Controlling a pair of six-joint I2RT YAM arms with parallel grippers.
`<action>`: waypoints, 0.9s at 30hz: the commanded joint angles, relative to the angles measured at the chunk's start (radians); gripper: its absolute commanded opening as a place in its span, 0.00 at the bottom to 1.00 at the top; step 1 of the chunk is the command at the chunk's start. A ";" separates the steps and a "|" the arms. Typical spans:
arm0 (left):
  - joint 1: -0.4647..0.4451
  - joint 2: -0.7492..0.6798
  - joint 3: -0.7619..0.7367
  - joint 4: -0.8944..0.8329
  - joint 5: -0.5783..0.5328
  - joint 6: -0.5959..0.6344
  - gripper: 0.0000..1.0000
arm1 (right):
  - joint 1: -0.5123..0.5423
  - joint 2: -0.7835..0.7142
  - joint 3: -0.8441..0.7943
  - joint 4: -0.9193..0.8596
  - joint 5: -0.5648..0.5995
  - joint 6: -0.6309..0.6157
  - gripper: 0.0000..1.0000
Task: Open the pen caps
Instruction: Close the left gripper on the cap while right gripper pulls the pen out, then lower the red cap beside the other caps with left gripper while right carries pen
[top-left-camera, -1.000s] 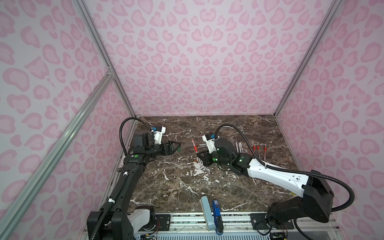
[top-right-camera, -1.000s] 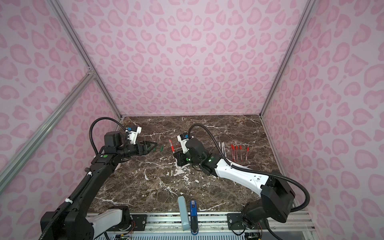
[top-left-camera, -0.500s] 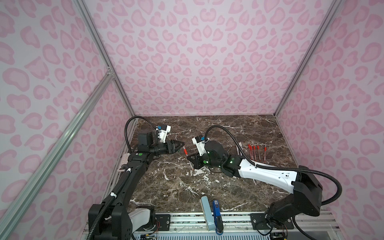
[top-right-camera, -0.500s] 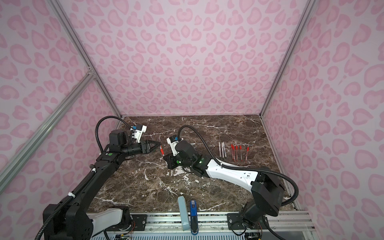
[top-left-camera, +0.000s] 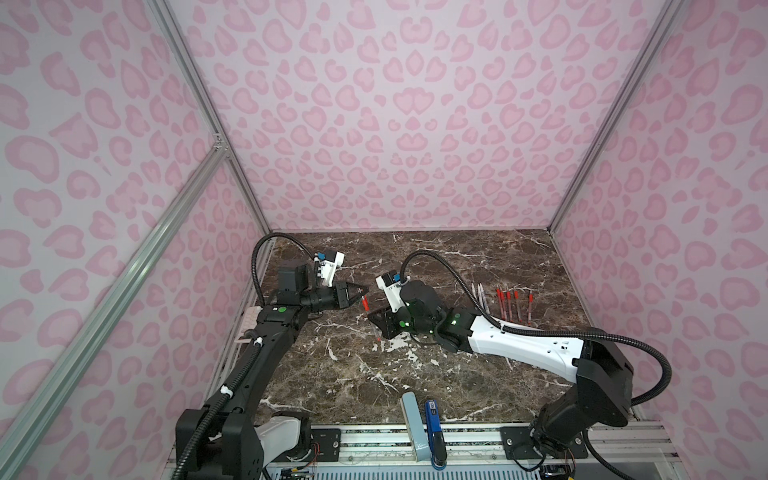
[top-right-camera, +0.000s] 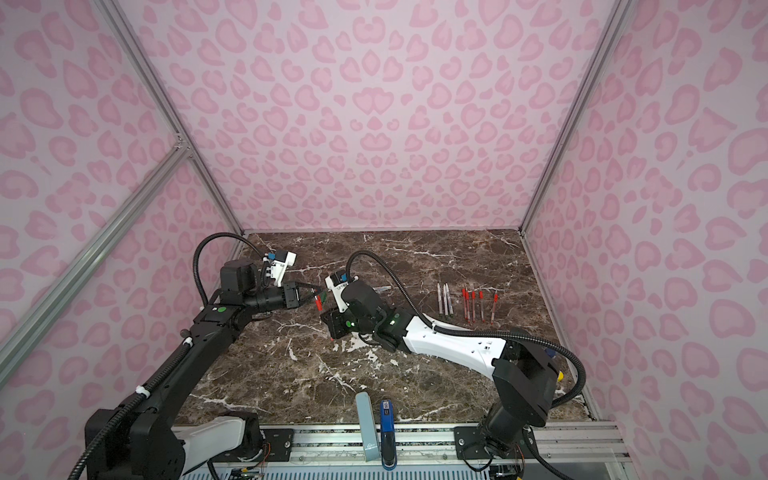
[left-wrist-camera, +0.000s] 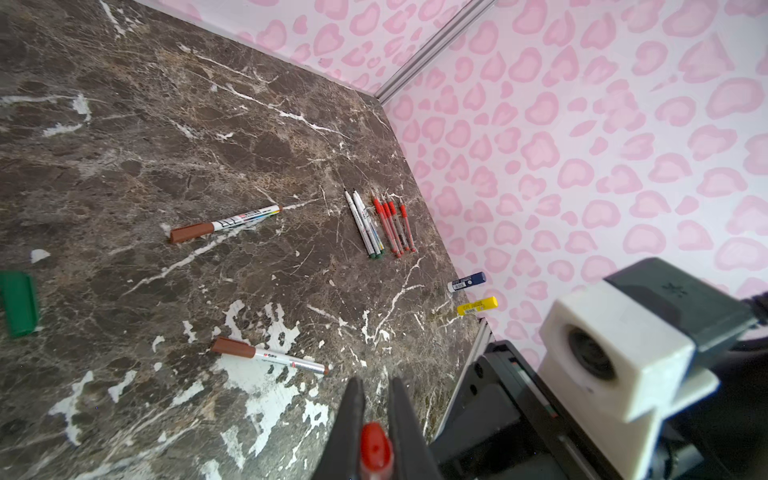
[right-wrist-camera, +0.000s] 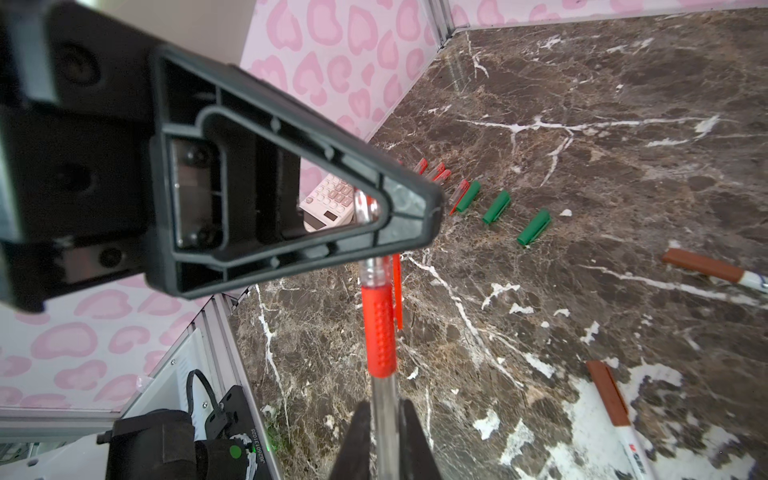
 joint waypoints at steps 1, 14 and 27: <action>0.002 -0.007 0.000 0.020 -0.004 0.022 0.04 | 0.001 0.012 0.021 -0.011 -0.003 -0.034 0.30; 0.003 -0.028 0.001 -0.002 -0.013 0.035 0.04 | -0.025 0.142 0.123 -0.090 -0.074 -0.069 0.08; 0.111 -0.029 0.114 -0.097 -0.088 0.090 0.04 | -0.014 0.021 -0.189 -0.017 -0.082 -0.021 0.00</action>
